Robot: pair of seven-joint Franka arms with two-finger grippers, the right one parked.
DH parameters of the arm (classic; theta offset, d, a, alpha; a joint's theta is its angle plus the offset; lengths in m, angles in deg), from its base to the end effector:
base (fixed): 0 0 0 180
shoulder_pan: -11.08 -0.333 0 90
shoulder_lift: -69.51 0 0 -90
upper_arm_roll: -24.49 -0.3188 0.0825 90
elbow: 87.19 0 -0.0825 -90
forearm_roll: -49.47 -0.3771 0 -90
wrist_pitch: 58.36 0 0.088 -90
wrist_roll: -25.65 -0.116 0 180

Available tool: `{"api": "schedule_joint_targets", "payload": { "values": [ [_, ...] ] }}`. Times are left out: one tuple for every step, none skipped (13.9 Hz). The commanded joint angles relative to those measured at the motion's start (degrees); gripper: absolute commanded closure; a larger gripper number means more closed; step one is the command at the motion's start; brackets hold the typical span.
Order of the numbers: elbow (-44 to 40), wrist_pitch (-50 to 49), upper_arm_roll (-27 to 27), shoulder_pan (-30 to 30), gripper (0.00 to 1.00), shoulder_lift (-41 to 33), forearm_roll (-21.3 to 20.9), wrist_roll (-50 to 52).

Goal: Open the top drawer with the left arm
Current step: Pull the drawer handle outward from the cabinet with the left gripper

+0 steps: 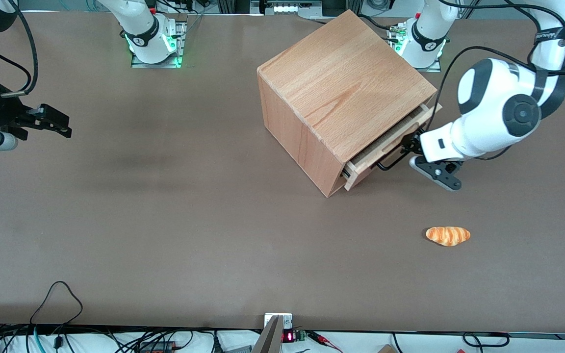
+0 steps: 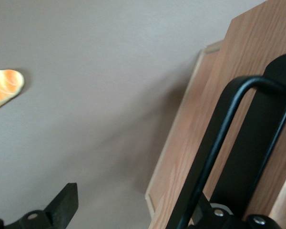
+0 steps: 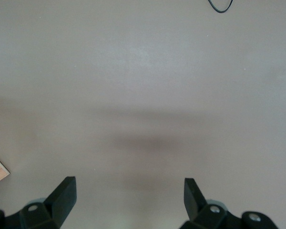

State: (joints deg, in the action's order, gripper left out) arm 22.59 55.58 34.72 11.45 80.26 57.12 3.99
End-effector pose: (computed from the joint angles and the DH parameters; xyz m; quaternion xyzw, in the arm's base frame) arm 0.5705 -0.1126 0.3875 0.9645 -0.2466 -0.0487 0.0810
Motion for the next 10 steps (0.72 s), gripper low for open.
{"api": "schedule_joint_targets", "payload": {
  "values": [
    [0.1, 1.5, -3.4, -1.0, 0.0, 0.7, 0.3, -2.5],
    [0.0, 1.7, -4.1, -1.1, 0.0, 0.7, 0.3, -2.9],
    [-0.1, 1.7, -4.8, -1.3, 0.0, 0.7, 0.3, -3.8],
    [-0.1, 1.9, -5.3, -1.5, 0.0, 0.7, 0.3, -4.8],
    [-0.2, 2.8, -6.0, -1.6, 0.0, 0.8, 0.3, -5.1],
    [-0.3, 3.8, -6.5, -1.7, 0.0, 1.3, 0.3, -5.8],
    [-0.4, 4.6, -7.2, -1.7, 0.0, 1.5, 0.3, -6.8],
    [-0.4, 5.1, -7.8, -1.7, 0.0, 1.6, 0.3, -7.0],
    [-0.4, 5.6, -8.2, -1.7, 0.0, 1.7, 0.3, -7.1],
    [-0.5, 6.2, -8.6, -1.7, 0.0, 1.8, 0.3, -7.3]
  ]
}}
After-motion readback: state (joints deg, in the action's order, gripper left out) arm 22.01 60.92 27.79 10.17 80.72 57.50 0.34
